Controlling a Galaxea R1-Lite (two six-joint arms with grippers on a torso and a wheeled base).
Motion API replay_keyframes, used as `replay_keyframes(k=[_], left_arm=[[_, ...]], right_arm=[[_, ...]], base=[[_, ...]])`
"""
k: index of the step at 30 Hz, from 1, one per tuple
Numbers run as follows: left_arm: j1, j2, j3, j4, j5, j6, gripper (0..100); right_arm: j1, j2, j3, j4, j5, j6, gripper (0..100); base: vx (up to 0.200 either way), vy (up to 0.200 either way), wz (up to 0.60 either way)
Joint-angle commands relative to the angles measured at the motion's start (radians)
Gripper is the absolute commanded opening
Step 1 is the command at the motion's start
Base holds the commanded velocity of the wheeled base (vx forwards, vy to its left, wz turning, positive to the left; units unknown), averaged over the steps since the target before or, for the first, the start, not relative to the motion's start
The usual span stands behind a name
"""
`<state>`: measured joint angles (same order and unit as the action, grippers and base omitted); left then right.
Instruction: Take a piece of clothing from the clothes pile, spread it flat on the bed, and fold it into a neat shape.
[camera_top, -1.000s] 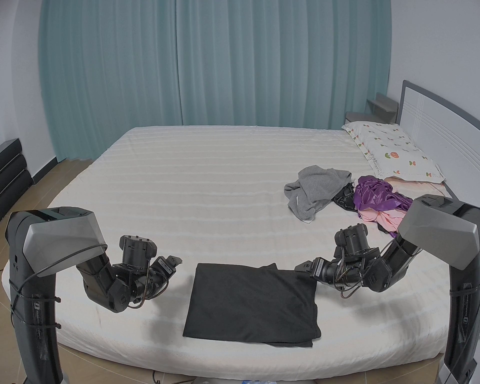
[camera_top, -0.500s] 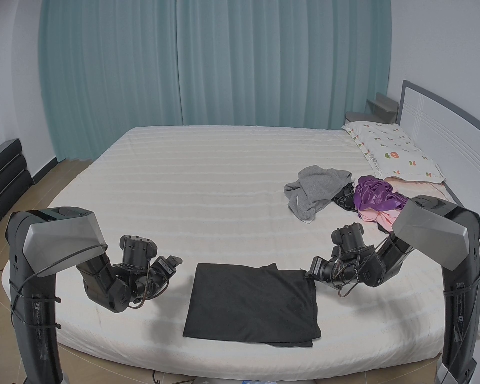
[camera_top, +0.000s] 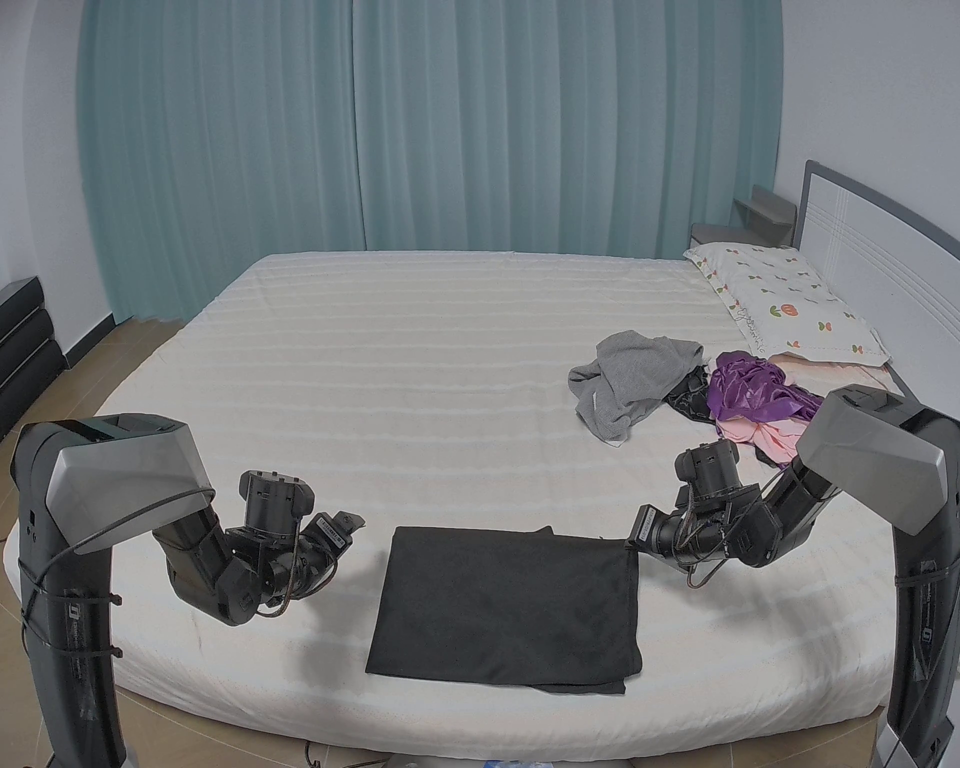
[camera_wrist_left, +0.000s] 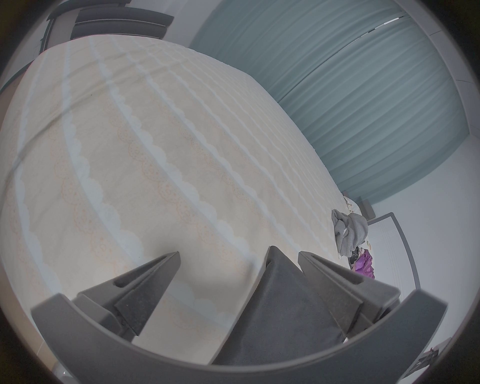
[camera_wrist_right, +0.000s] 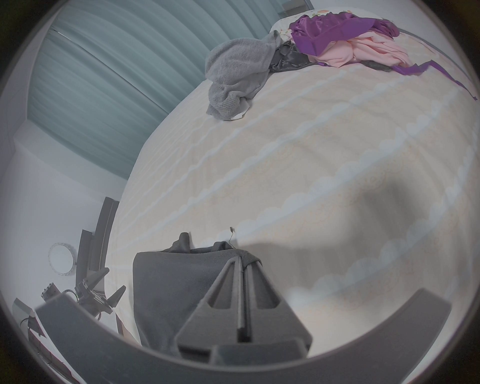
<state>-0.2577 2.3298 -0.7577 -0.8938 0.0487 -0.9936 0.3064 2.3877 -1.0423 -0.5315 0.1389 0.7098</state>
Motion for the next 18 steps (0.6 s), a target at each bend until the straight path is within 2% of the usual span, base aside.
replay_keyframes(k=[1,15,16,18], left_arm=[[0.0,0.0,0.0,0.0,0.0,0.0,100],[0.0,0.0,0.0,0.0,0.0,0.0,100],[0.0,0.0,0.0,0.0,0.0,0.0,100],[0.0,-0.001,0.001,0.0,0.0,0.0,100]], right_arm=[[-0.01,-0.013,0.004,0.007,-0.001,0.0,0],[-0.007,0.001,0.01,0.028,-0.018,-0.007,0],[-0.007,0.002,0.01,0.028,-0.018,-0.007,100],[-0.006,0.001,0.013,0.027,-0.018,-0.007,100]], base=[[0.0,0.0,0.0],[0.0,0.0,0.0],[0.0,0.0,0.0],[0.0,0.0,0.0]])
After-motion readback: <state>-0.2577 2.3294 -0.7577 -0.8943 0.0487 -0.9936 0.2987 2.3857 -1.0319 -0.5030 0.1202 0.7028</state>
